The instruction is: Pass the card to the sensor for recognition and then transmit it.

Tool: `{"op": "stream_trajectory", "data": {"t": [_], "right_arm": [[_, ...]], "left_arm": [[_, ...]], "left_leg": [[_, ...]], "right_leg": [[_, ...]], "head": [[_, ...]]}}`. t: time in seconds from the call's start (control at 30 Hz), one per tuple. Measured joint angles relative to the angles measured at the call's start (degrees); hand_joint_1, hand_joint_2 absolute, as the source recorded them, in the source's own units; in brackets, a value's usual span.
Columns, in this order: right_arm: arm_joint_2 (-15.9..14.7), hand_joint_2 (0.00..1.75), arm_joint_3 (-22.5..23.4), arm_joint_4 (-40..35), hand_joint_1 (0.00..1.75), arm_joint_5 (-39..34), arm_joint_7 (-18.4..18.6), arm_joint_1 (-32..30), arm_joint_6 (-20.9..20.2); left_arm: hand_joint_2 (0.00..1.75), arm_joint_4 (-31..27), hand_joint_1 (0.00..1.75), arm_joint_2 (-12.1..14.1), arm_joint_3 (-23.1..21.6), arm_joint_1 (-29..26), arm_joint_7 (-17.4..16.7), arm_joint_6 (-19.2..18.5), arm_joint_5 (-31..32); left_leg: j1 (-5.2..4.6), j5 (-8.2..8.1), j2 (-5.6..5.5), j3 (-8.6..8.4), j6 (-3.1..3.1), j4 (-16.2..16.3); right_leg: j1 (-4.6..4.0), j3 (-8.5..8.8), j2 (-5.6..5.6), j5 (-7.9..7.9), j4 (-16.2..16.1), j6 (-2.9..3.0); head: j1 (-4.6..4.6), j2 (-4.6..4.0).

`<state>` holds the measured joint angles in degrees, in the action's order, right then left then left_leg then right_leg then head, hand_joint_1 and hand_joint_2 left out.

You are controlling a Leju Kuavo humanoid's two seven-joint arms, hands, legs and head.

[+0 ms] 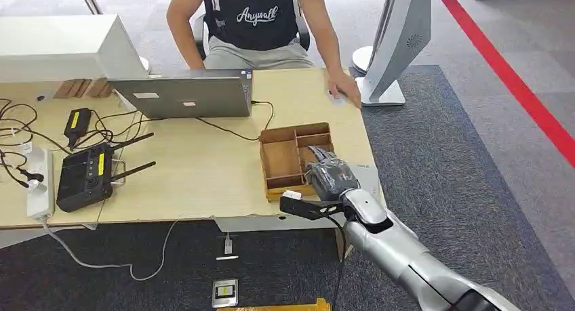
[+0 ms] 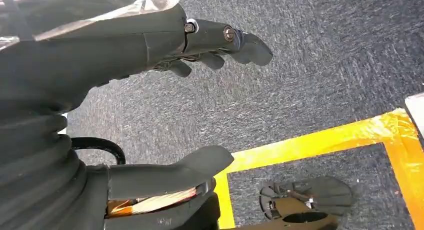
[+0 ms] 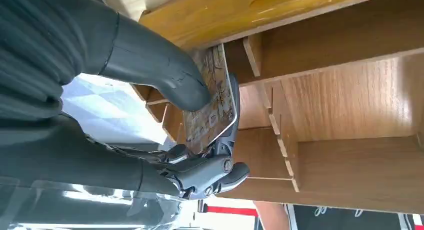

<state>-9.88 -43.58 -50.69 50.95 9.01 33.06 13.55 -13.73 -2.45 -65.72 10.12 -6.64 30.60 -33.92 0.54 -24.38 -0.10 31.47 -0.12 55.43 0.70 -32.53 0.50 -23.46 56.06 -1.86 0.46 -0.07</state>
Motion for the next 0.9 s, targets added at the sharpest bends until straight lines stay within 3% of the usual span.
{"op": "stream_trajectory", "data": {"t": [0.9], "right_arm": [[0.18,1.75,0.0,1.01,1.75,-0.04,0.04,0.02,0.17]], "left_arm": [[1.75,0.0,0.0,0.0,0.0,0.0,0.0,0.0,0.0]], "left_leg": [[0.0,0.0,0.0,0.0,0.0,0.0]], "right_leg": [[0.0,0.0,0.0,0.0,0.0,0.0]], "head": [[0.0,0.0]]}}
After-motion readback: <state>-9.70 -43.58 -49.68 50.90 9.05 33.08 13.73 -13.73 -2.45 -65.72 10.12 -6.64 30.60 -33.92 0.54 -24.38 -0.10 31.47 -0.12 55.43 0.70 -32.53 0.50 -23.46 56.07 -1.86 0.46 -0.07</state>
